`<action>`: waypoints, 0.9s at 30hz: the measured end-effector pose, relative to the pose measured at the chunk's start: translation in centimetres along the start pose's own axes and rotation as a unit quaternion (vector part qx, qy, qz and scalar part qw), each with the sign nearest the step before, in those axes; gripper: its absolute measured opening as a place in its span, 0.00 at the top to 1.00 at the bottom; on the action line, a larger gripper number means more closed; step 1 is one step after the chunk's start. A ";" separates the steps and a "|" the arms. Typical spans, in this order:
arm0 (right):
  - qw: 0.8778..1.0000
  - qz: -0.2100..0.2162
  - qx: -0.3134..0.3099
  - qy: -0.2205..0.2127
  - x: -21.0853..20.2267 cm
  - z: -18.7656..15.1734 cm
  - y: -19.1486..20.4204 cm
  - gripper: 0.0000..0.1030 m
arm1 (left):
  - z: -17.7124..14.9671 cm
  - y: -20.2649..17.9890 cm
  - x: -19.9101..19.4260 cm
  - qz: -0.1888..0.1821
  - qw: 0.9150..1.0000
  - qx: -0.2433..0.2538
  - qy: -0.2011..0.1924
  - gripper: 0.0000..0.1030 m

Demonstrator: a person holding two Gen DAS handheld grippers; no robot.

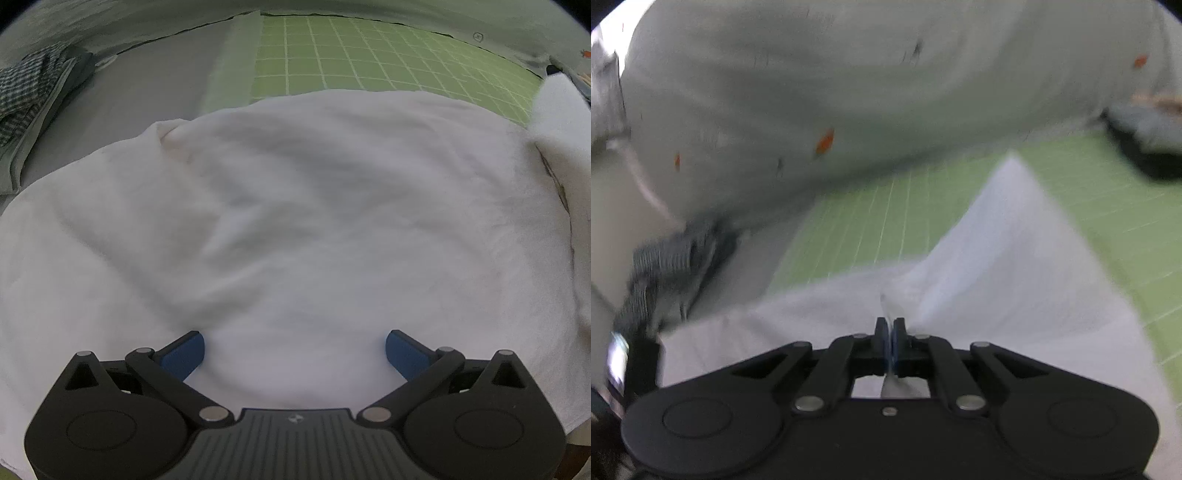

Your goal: Fold clothes

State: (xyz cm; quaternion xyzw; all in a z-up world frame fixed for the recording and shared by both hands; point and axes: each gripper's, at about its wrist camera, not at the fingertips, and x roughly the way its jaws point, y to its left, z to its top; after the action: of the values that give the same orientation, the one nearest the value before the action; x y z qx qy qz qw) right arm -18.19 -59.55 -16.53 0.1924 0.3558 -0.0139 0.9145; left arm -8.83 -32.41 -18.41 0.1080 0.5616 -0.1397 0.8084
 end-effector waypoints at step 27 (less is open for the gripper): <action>0.981 -0.185 -0.057 0.034 5.0 -1.4 -2.2 0.13 | 0.3 7.2 -1.8 0.001 0.996 -0.083 -0.037 0.00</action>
State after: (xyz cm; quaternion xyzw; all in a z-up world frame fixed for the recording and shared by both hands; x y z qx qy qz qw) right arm -15.66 -60.49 -21.48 0.0717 0.4161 -0.1559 0.8930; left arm -6.67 -25.54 -16.54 0.0358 0.5411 -0.0957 0.8347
